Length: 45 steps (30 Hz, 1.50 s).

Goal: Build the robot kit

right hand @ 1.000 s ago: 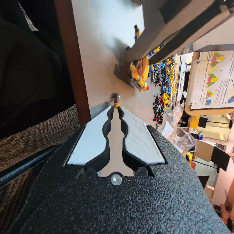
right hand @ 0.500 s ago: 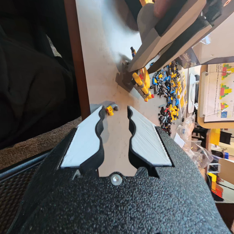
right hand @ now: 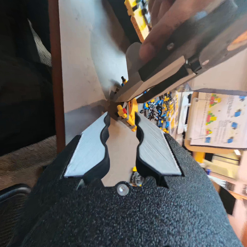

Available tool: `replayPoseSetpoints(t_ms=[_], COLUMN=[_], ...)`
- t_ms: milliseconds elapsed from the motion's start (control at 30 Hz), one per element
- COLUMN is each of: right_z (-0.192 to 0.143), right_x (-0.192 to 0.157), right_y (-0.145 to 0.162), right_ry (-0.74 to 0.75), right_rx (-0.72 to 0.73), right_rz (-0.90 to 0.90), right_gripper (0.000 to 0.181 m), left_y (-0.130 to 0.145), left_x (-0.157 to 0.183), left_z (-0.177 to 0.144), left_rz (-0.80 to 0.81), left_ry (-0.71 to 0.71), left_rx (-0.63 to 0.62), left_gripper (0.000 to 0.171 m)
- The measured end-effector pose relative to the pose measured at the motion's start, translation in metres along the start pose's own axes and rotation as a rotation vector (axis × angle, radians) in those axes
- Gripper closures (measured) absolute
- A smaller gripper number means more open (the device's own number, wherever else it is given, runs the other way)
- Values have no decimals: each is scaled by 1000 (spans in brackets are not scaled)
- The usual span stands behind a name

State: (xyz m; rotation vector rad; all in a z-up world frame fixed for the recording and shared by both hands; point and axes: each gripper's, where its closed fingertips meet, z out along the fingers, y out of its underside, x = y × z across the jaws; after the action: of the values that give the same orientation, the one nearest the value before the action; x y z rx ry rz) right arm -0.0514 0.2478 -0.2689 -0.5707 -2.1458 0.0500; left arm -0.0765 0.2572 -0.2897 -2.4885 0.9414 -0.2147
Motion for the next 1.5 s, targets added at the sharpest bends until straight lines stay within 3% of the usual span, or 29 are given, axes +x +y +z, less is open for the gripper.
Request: replayPoseSetpoints(t_ms=[167, 300, 500, 633, 733, 967, 1233, 1500], right_z=[14, 15, 6, 4, 1, -18, -37, -23], right_x=[1, 6, 26, 33, 37, 52, 50, 34], right_y=[-1, -4, -9, -11, -9, -18, -32, -23], right_ry=[65, 117, 133, 124, 134, 146, -19, -115], right_rx=[-49, -17, 61, 75, 79, 200, 435, 399], right_rz=[-166, -106, 45, 59, 81, 215, 498, 521], right_gripper=[161, 161, 162, 161, 161, 160, 165, 150], left_y=[1, 5, -2, -12, -20, -30, -32, -21], left_x=[-1, -4, -9, -21, -23, -14, 7, 19], left_z=[-1, -2, -10, -9, -15, -44, -63, -47], left_rz=[2, 0, 138, 195, 208, 149, 73, 68], left_ry=[-8, -76, -409, -629, -717, -740, -692, -488], left_rx=[27, 56, 117, 179, 234, 292, 386, 283], left_gripper=[123, 122, 115, 128, 138, 151, 153, 153])
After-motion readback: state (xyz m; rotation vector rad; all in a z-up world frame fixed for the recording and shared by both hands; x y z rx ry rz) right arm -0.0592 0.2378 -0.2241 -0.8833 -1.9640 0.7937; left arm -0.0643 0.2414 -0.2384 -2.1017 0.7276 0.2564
